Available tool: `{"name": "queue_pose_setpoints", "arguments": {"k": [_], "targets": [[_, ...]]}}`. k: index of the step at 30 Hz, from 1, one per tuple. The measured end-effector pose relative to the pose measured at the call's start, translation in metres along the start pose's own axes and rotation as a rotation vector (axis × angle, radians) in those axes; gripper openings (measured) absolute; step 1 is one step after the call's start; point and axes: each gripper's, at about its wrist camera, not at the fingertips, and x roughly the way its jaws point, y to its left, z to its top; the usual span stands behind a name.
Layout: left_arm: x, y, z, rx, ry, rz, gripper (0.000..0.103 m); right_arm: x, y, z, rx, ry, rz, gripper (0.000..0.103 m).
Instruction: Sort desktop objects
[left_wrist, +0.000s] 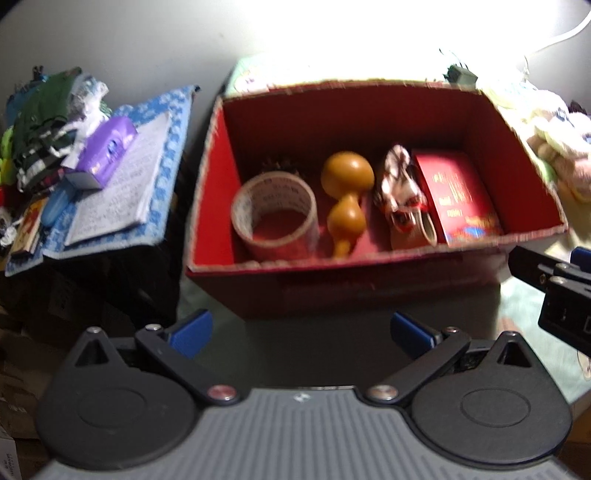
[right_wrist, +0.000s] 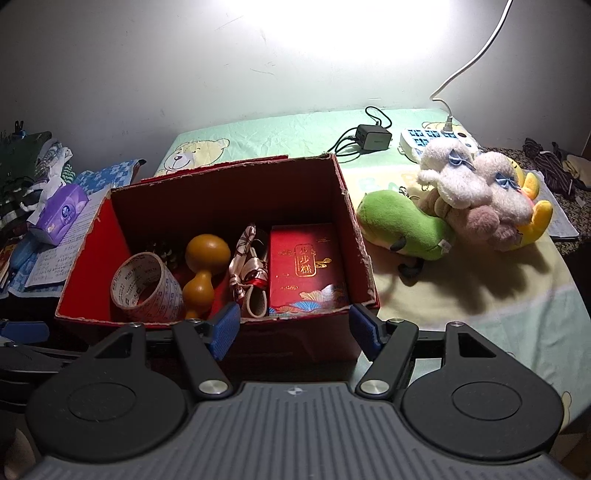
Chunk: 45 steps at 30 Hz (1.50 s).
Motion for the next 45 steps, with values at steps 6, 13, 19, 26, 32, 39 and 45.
{"name": "queue_pose_setpoints", "arguments": {"k": [6,13,19,26,32,39,45], "targets": [[0.015,-0.004,-0.009,0.004,0.065,-0.017,0.103,0.001,-0.001,-0.015,-0.007,0.035,-0.008,0.068],[0.036,-0.004,-0.02,0.003,0.139,-0.022,0.103,0.01,-0.001,-0.026,-0.014,0.078,-0.015,0.069],[0.045,0.0,-0.023,-0.005,0.174,-0.018,0.103,0.023,0.0,-0.036,-0.021,0.131,-0.013,0.069],[0.058,0.004,-0.022,0.004,0.226,-0.032,0.103,0.034,0.007,-0.04,-0.049,0.169,0.009,0.069],[0.064,0.006,-0.018,0.016,0.238,-0.018,0.103,0.043,0.01,-0.035,-0.062,0.18,0.025,0.069],[0.071,0.008,-0.015,0.033,0.263,-0.02,0.103,0.057,0.012,-0.03,-0.058,0.201,0.035,0.069],[0.064,0.002,-0.01,0.059,0.252,-0.057,0.103,0.058,0.005,-0.03,-0.044,0.201,0.02,0.069]]}}
